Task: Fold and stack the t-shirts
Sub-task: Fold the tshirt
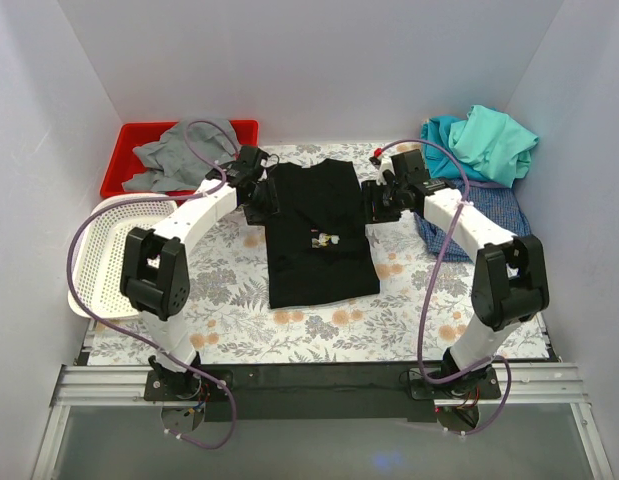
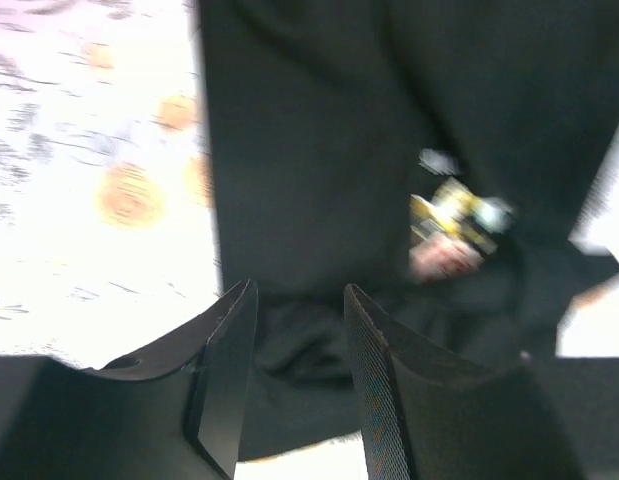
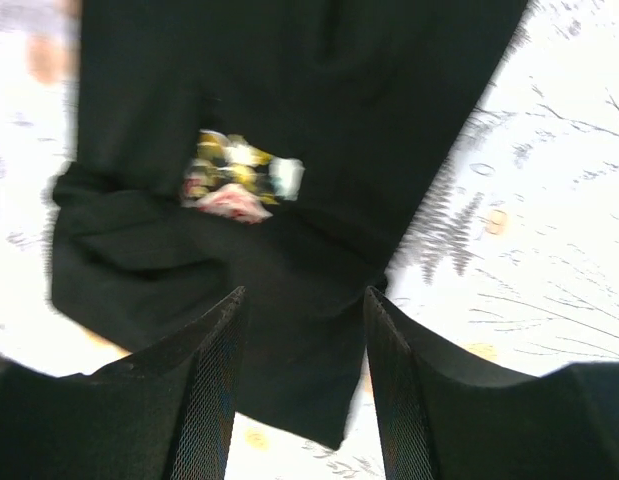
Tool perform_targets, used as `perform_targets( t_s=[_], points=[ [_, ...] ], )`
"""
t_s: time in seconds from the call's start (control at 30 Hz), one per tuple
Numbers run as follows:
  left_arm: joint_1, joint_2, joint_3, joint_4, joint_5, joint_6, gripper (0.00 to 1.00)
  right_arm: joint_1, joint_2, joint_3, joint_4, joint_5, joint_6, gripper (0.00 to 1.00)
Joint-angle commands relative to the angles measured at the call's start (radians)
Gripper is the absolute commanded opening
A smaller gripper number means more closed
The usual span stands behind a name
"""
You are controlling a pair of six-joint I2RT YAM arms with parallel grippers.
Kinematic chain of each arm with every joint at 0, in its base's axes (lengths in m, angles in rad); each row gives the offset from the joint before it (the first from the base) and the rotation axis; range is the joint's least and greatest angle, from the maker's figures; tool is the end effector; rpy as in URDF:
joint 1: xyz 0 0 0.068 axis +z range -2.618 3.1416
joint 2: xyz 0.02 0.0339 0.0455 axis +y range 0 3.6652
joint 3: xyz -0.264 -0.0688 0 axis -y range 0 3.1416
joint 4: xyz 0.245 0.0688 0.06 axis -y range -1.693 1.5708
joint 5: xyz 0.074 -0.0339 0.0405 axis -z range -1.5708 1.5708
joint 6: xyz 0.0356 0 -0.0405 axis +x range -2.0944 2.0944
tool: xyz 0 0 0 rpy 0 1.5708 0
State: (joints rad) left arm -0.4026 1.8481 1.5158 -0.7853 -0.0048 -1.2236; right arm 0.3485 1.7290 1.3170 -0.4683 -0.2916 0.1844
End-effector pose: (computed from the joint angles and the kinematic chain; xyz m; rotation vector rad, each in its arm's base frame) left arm 0.3602 -0.1532 0.2457 -1.1148 2.5576 -0.4627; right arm 0.3527 0.1390 0.2477 -0.3348 2.4683 0.5879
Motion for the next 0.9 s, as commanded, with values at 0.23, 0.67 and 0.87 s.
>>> perform_targets(
  t_s=[0.23,0.67,0.87],
  points=[
    [-0.018,-0.214,-0.313,0.115,0.506,0.015,0.36,0.09,-0.163,-0.189,0.045,-0.138,0.062,0.55],
    [-0.028,-0.043,-0.318,0.215,0.488,-0.001,0.34,0.104,-0.011,-0.144,0.076,-0.078,0.047,0.55],
    [-0.028,0.054,-0.198,0.215,0.379,0.033,0.34,0.099,0.066,-0.064,0.08,-0.038,0.023,0.55]
  ],
)
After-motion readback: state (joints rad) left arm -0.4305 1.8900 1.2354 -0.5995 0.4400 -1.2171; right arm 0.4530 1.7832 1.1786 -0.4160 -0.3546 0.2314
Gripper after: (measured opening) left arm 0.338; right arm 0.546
